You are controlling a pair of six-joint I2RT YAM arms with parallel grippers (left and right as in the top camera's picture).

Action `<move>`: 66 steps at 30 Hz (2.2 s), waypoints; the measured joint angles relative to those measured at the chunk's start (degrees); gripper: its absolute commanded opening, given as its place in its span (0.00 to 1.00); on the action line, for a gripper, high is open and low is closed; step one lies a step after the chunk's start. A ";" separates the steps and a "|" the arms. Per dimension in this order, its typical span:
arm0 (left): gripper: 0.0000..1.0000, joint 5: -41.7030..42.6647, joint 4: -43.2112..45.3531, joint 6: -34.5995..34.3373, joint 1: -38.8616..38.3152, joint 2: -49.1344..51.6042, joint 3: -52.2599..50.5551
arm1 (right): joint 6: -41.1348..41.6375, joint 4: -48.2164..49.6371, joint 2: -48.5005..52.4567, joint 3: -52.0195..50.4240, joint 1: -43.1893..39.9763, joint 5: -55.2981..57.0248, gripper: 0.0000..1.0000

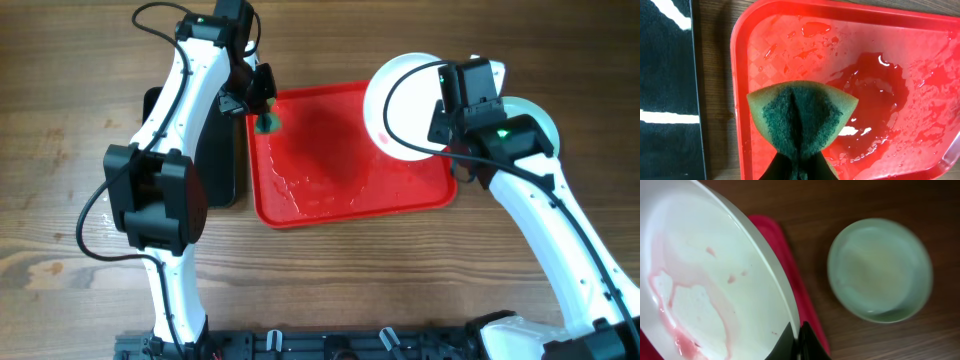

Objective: Clean dirty plates on tray and stack at the side

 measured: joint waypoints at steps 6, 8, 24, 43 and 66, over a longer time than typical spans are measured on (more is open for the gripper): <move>0.04 -0.02 0.02 -0.02 0.00 0.00 0.00 | -0.79 -0.33 -0.55 0.00 4.81 10.32 0.04; 0.04 0.00 0.00 0.00 0.00 0.00 0.00 | -0.98 -0.28 -0.55 0.00 7.69 14.99 0.04; 0.04 -0.02 0.02 0.00 0.00 0.00 0.00 | -2.56 4.66 -0.55 0.00 29.49 54.97 0.04; 0.04 -0.17 0.04 0.00 0.00 0.00 0.00 | -1.01 4.85 0.59 0.02 18.05 16.44 0.04; 0.04 -0.22 -0.02 0.00 0.00 0.00 0.00 | 8.15 12.66 28.06 0.00 8.98 -24.57 0.51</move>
